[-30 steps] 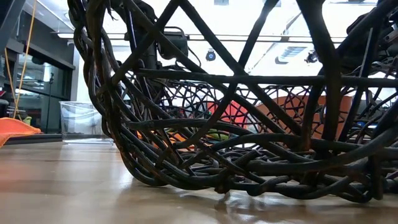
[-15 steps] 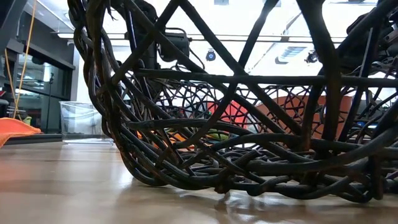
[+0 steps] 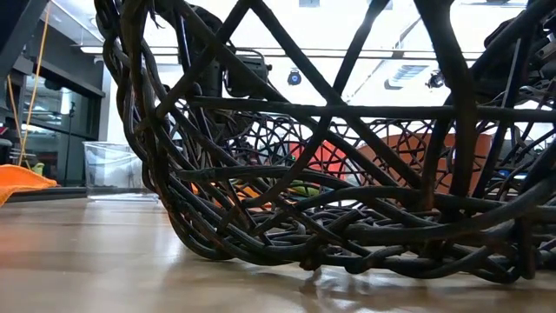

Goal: Sort microfiber towel by color & place in baskets
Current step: Put the top orange towel into the transparent bin

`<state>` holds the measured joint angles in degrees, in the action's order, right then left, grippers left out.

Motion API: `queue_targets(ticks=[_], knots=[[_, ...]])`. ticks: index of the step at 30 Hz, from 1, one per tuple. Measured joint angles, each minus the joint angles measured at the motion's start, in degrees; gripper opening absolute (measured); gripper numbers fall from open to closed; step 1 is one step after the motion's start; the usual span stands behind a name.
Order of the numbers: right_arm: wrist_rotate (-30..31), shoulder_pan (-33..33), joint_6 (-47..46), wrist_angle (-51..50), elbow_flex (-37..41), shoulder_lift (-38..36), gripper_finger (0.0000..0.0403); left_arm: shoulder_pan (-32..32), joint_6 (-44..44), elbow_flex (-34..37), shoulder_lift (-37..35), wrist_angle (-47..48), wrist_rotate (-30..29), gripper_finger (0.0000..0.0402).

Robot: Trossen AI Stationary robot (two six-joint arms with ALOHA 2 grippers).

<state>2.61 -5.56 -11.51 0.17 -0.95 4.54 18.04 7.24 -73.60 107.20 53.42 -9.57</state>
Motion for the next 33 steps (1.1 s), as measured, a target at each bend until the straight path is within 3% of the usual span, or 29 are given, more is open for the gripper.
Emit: queue_targets(ticks=[6,12,14,20,29,33], knots=[[0.0,0.0,0.0,0.0,0.0,0.0,0.0000,0.0,-1.8,0.0,-0.1,-0.1,1.7,0.0167],[0.0,0.0,0.0,0.0,0.0,0.0,0.0000,0.0,-1.8,0.0,-0.1,-1.4,4.8,0.0033],[0.0,0.0,0.0,0.0,0.0,0.0,0.0000,0.0,-1.5,0.0,-0.1,-1.5,5.6,0.0010],[0.0,0.0,0.0,0.0,0.0,0.0,0.0000,0.1,-1.9,-2.3,-3.4,2.5,6.1,0.0001],[0.0,0.0,0.0,0.0,0.0,0.0,0.0000,0.8,-5.7,-18.2,-18.6,9.8,5.5,0.0000],[0.0,0.0,0.0,0.0,0.0,0.0,0.0000,1.9,-9.3,-24.8,-23.7,9.4,1.3,0.0000]])
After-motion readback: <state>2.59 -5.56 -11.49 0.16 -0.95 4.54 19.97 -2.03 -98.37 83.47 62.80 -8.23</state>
